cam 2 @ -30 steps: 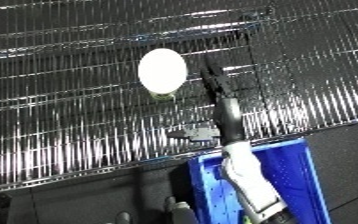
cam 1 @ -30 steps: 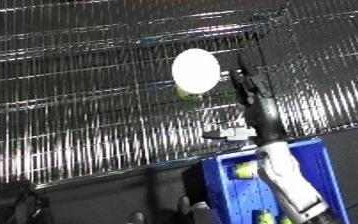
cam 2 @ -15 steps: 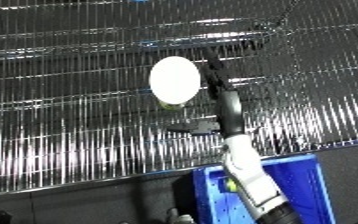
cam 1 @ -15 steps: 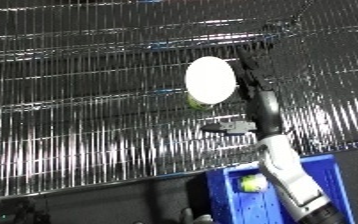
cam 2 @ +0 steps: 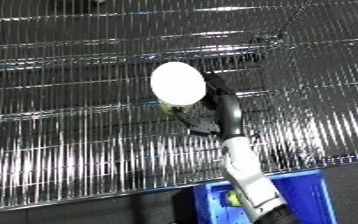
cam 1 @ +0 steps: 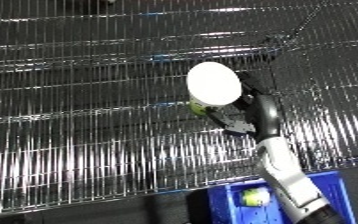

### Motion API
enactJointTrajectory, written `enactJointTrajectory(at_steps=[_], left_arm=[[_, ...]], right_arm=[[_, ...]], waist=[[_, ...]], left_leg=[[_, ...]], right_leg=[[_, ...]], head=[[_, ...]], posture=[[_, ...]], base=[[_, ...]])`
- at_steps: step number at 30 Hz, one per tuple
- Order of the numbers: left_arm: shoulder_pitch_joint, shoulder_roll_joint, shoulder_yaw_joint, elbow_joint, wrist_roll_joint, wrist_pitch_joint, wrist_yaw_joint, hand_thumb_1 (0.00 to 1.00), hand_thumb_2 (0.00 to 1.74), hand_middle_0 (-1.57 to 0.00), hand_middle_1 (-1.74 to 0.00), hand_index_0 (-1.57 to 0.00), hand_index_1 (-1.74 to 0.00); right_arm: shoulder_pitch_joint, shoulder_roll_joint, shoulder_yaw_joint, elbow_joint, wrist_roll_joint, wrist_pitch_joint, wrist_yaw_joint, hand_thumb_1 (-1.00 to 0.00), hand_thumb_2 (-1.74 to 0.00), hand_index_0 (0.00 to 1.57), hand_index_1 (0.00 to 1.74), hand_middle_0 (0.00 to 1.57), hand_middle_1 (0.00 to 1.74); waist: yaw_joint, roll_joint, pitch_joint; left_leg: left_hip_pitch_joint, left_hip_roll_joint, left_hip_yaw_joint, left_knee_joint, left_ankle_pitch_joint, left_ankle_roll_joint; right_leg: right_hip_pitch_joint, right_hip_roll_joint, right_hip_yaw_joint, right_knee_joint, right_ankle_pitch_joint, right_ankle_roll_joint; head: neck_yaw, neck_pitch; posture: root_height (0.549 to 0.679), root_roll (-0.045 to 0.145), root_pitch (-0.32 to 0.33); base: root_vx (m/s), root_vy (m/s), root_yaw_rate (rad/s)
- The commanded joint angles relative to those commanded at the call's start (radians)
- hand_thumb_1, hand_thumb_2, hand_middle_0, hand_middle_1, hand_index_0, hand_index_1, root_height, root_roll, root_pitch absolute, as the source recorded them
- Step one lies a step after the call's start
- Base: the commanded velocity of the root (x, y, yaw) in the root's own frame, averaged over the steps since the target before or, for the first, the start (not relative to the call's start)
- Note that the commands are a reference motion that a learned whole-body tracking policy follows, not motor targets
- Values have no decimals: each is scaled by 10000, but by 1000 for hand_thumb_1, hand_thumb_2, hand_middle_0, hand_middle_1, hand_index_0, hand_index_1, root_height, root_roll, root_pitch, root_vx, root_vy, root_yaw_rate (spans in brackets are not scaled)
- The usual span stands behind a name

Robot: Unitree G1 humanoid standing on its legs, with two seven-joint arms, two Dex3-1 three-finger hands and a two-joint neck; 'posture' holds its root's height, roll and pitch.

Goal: Pick up the object and place it into the box

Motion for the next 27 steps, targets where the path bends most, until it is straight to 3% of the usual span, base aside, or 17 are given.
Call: enactJointTrajectory(at_steps=[1, 11, 17, 23, 27], left_arm=[[-5, -15, 0, -9, 9, 10, 4, 1000, 1740, -1570, -1740, -1570, -1740], [60, -82, 121, -15, 65, -42, -88, 1000, 1740, -1570, -1740, -1570, -1740], [307, -78, 386, -80, 118, -182, -60, 1000, 1740, -1570, -1740, -1570, -1740], [628, -101, 807, -211, 290, -283, -37, 1000, 1740, -1570, -1740, -1570, -1740], [775, -107, 1079, -185, 417, -346, -31, 1000, 1740, -1570, -1740, -1570, -1740]], right_arm=[[-27, 1, 7, 21, -28, 27, -19, -850, -1479, 1334, 1479, 1334, 1479], [157, 4, -30, -379, -343, -160, -191, -850, -1479, 1334, 1479, 1334, 1479], [1098, -76, -343, -1878, -695, -177, -407, -850, -1479, 1334, 1479, 1334, 1479], [2795, 37, -911, -3982, -894, -165, -447, -850, -1479, 1334, 1479, 1334, 1479], [3914, 178, -1475, -5185, -1129, -531, -528, -850, -1479, 1334, 1479, 1334, 1479]], waist=[[1, -1, 0], [-107, -67, 0], [-372, -196, 0], [-791, -404, 0], [-1111, -551, 0]], left_leg=[[12, -2, 0, -23, 5, 0], [315, 9, 39, -437, 71, -9], [677, 81, 115, -878, 111, -38], [1053, 244, 182, -1341, 201, -80], [1306, 388, 253, -1581, 224, -111]], right_leg=[[10, 3, 3, -23, 11, 0], [284, 100, 88, -371, 116, 24], [602, 206, 183, -719, 176, 74], [958, 334, 326, -1165, 307, 164], [1228, 391, 401, -1491, 414, 248]], head=[[24, -4], [292, 118], [138, 133], [-167, 157], [-56, 171]], posture=[[579, 53, 83], [586, 51, 84], [593, 49, 83], [601, 48, 80], [606, 48, 77]], base=[[-18, -4, -12], [-31, -8, -52], [-31, -7, -115], [-50, -17, -184], [-58, -29, -201]])
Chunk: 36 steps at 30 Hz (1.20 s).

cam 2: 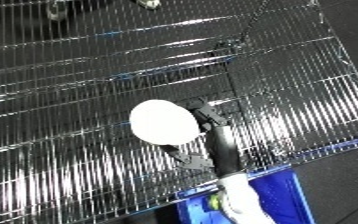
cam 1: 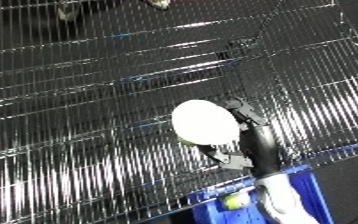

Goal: Pick up the object and place it into the box

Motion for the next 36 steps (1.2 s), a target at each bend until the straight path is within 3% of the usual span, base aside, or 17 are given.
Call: enactJointTrajectory(at_steps=[6, 13, 18, 23, 28, 33, 36], left_arm=[[96, -52, 309, 16, 151, 7, -86, 1000, 1740, -1570, -1740, -1570, -1740], [199, -181, 504, -3, 262, 15, -170, 1000, 1740, -1570, -1740, -1570, -1740], [312, -420, 519, 46, 245, -241, -85, 1000, 1740, -1570, -1740, -1570, -1740], [482, -634, 529, 161, 91, -562, 44, 1000, 1740, -1570, -1740, -1570, -1740], [760, -776, 651, 168, 18, -689, -39, 1000, 1740, -1570, -1740, -1570, -1740], [983, -865, 794, 249, -135, -850, -215, 1000, 1740, -1570, -1740, -1570, -1740], [1020, -942, 744, 392, -187, -1038, -333, 1000, 1740, -1570, -1740, -1570, -1740]], right_arm=[[1008, 142, -660, -1151, -6, -388, -196, -850, -1479, 1334, 1479, 1334, 1479], [1947, 218, -1233, -1790, -194, -716, -639, -850, -1479, 1334, 1479, 1334, 1479], [2805, 28, -1874, -2005, -541, -1174, -1283, -850, -1479, 1334, 1479, 1334, 1479], [3690, -195, -2559, -2106, -572, -1603, -1479, -850, -1479, 1334, 1479, 1334, 1479], [4745, -249, -3158, -2071, -482, -1942, -1766, -850, -1479, 1334, 1479, 1334, 1479], [5560, -115, -3581, -1710, -89, -2310, -1604, -850, -1479, 1334, 1479, 1334, 1479], [5989, 30, -3661, -1261, 296, -2592, -1375, -850, -1479, 1334, 1479, 1334, 1479]], waist=[[-339, -119, -4], [-672, -167, -110], [-1141, -31, -141], [-1630, 221, -166], [-2110, 385, -177], [-2499, 498, -209], [-2751, 570, -211]], left_leg=[[241, 148, 132, -138, -55, -27], [562, 286, 305, -353, -100, -58], [984, 415, 647, -780, -10, -138], [1362, 513, 925, -1122, 37, -200], [1735, 621, 1200, -1258, -36, -216], [2013, 698, 1397, -1296, -109, -203], [2161, 704, 1512, -1361, -145, -169]], right_leg=[[288, 81, 109, -307, 73, 58], [625, 155, 264, -677, 158, 82], [898, 206, 408, -1040, 261, 114], [1037, 227, 678, -1170, 219, 129], [1209, 225, 889, -1247, 154, 120], [1320, 208, 1043, -1306, 103, 114], [1335, 257, 1138, -1405, 113, 101]], head=[[494, -3], [1453, -95], [2710, -722], [3614, -1132], [4252, -1271], [4422, -1261], [4564, -1073]], posture=[[612, 49, 74], [619, 56, 73], [625, 66, 72], [628, 75, 73], [630, 85, 67], [631, 93, 61], [632, 97, 61]], base=[[-65, -30, -199], [-48, -1, -205], [-32, 99, -245], [-5, 133, -235], [16, 97, -200], [31, 74, -142], [14, 34, -106]])
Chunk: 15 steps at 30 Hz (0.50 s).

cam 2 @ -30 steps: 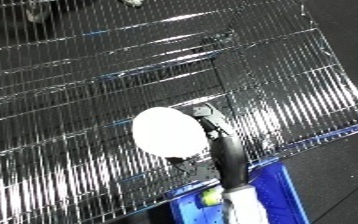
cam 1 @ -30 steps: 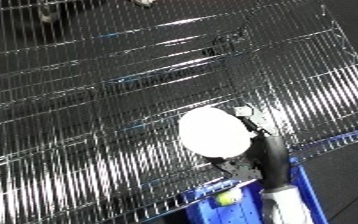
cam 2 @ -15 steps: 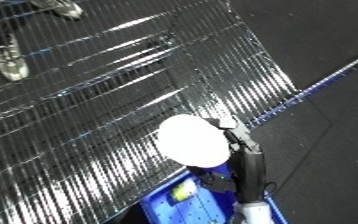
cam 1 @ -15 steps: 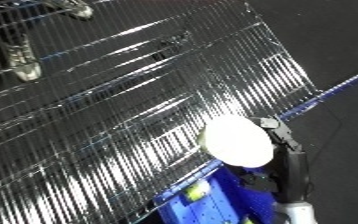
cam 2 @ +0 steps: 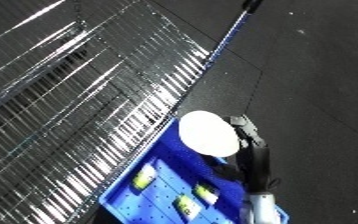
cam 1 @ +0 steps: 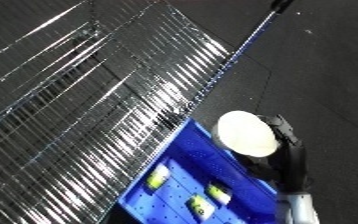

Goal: Pick up the object and place it into the box

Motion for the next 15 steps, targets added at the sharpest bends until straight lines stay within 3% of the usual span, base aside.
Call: enactJointTrajectory(at_steps=[4, 15], left_arm=[[-124, -34, -142, 38, 8, -95, 101, 1000, 1740, -1570, -1740, -1570, -1740], [-397, -91, -387, 293, 70, -316, 300, 1000, 1740, -1570, -1740, -1570, -1740]], right_arm=[[63, -23, 86, 348, 71, 27, 28, -850, -1479, 1334, 1479, 1334, 1479], [-120, -218, 497, 1475, 626, -80, 537, -300, -522, 471, 522, 471, 522]], waist=[[-129, 39, 54], [-105, 123, 149]], left_leg=[[11, -27, 40, -19, -8, 23], [-130, -138, -17, 31, 19, 11]], right_leg=[[-52, 77, 49, -56, 36, -3], [-170, 184, 65, -4, 39, -59]], head=[[214, 171], [436, 285]], posture=[[631, 98, 63], [630, 100, 67]], base=[[-14, 12, -69], [-9, 2, -3]])
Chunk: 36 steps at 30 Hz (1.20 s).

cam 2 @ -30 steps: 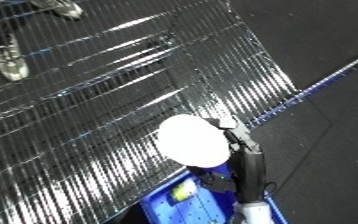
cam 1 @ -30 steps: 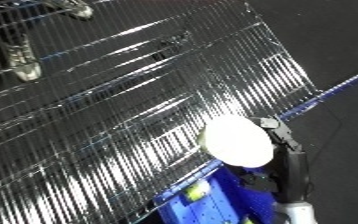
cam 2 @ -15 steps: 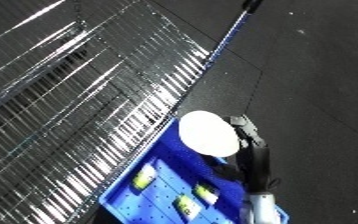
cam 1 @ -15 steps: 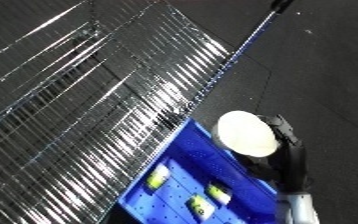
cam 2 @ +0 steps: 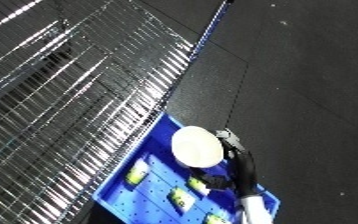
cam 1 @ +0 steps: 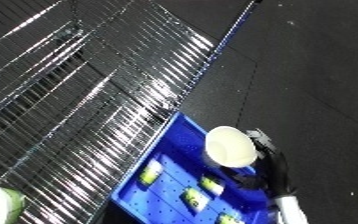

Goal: Pick up the object and place it into the box

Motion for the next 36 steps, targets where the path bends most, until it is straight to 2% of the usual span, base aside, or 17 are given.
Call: enactJointTrajectory(at_steps=[6, 16, 24, 28, 29, 31, 32, 35, 36], left_arm=[[-91, 18, -88, 47, 0, 7, 15, 1000, 1740, -1570, -1740, -1570, -1740], [-125, 4, -155, 171, -71, -17, 7, 1000, 1740, -1570, -1740, -1570, -1740], [-167, -22, -299, 56, -78, 137, 93, 1000, 1740, -1570, -1740, -1570, -1740], [-342, -83, -428, 152, 15, 171, 128, 1000, 1740, -1570, -1740, -1570, -1740], [-409, -106, -468, 184, 42, 239, 153, 1000, 1740, -1570, -1740, -1570, -1740], [-431, -114, -487, 205, 48, 281, 154, 1000, 1740, -1570, -1740, -1570, -1740], [-481, -131, -525, 283, 56, 360, 128, 1000, 1740, -1570, -1740, -1570, -1740], [-546, -153, -561, 387, 56, 426, 73, 1000, 1740, -1570, -1740, -1570, -1740], [-625, -190, -602, 504, 66, 502, 10, 1000, 1740, -1570, -1740, -1570, -1740]], right_arm=[[-48, 23, 193, 440, 50, -33, -27, 0, 0, 0, 0, 0, 0], [-106, 37, 343, 596, -52, -77, -41, 0, 0, 0, 0, 0, 0], [-349, 323, 782, -409, -210, 307, 396, 0, 0, 0, 0, 0, 0], [-800, 269, 1103, -932, -224, 688, 899, 0, 0, 0, 0, 0, 0], [-1019, 207, 1238, -1149, -223, 879, 1203, 0, 0, 0, 0, 0, 0], [-1126, 184, 1293, -1238, -243, 975, 1335, 0, 0, 0, 0, 0, 0], [-1380, 139, 1406, -1366, -360, 1170, 1604, 0, 0, 0, 0, 0, 0], [-1653, 93, 1523, -1450, -580, 1397, 1819, 0, 0, 0, 0, 0, 0], [-1958, 31, 1659, -1507, -783, 1643, 2004, 0, 0, 0, 0, 0, 0]], waist=[[76, 9, 24], [173, -26, 57], [441, -176, 61], [649, -212, 33], [761, -227, -3], [818, -236, -25], [932, -261, -68], [1040, -291, -104], [1155, -319, -134]], left_leg=[[-75, -55, -58, 8, 36, 0], [-127, -72, -141, -18, 135, -38], [-210, -139, -374, -57, 248, -48], [-194, -226, -515, -54, 289, -86], [-190, -265, -579, -22, 300, -108], [-188, -282, -611, -7, 306, -119], [-181, -314, -675, 10, 326, -136], [-184, -341, -733, 22, 349, -154], [-202, -359, -783, 71, 359, -180]], right_leg=[[-63, 16, -18, 57, 16, -8], [-54, 5, -45, 50, 56, -34], [9, -34, -104, 26, 79, -60], [104, -103, -155, 36, 62, -70], [160, -153, -187, 43, 57, -73], [188, -178, -206, 44, 57, -72], [238, -229, -253, 41, 59, -70], [267, -278, -299, 29, 75, -67], [294, -345, -344, 4, 110, -62]], head=[[26, -91], [-318, -251], [-1570, -224], [-2108, -378], [-2388, -497], [-2489, -552], [-2883, -647], [-3144, -635], [-3613, -576]], posture=[[629, 99, 69], [629, 100, 66], [630, 98, 62], [630, 99, 52], [630, 100, 46], [630, 101, 44], [631, 102, 39], [631, 102, 36], [631, 102, 31]], base=[[-5, -12, 40], [-5, -2, 35], [-25, -31, 72], [-7, -30, 90], [26, -26, 102], [29, -30, 118], [32, -35, 134], [22, -34, 133], [20, -40, 157]])
